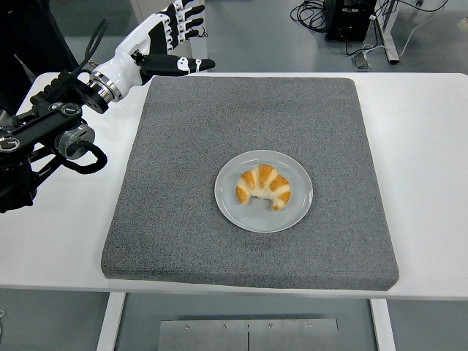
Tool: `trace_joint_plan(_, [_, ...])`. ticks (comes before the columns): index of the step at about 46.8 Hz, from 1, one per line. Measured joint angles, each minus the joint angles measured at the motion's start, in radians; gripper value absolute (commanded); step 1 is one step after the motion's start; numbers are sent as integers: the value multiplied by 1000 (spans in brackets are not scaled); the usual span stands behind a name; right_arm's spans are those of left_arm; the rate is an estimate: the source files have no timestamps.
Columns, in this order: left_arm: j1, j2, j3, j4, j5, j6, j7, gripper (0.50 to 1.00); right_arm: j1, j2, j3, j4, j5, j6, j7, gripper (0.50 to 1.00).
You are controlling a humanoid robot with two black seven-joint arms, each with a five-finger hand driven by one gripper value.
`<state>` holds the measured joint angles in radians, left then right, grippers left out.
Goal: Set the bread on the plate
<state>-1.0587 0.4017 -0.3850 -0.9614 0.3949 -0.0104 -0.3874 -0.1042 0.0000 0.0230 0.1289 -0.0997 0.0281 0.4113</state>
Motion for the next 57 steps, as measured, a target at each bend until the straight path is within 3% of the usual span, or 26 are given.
trace_joint_plan(11, [0, -37, -25, 39, -136, 15, -1, 993, 0, 0, 0, 0, 0, 0, 0, 1000])
trace_joint_plan(22, [66, -226, -175, 250, -177, 12, -30, 993, 0, 0, 0, 0, 0, 0, 0, 1000])
trace_joint_plan(28, [99, -280, -266, 299, -177, 13, -40, 992, 0, 0, 0, 0, 0, 0, 0, 1000])
trace_joint_plan(34, [112, -311, -333, 356, -182, 13, -41, 993, 0, 0, 1, 3, 0, 1, 0, 1000])
trace_joint_plan(46, [112, -345, -344, 514, -205, -23, -79, 993, 5, 0, 3, 13, 0, 5, 0, 1000])
trace_joint_plan(57, [112, -339, -344, 560, -256, -66, -73, 993, 6, 0, 6, 14, 1, 5, 0, 1000])
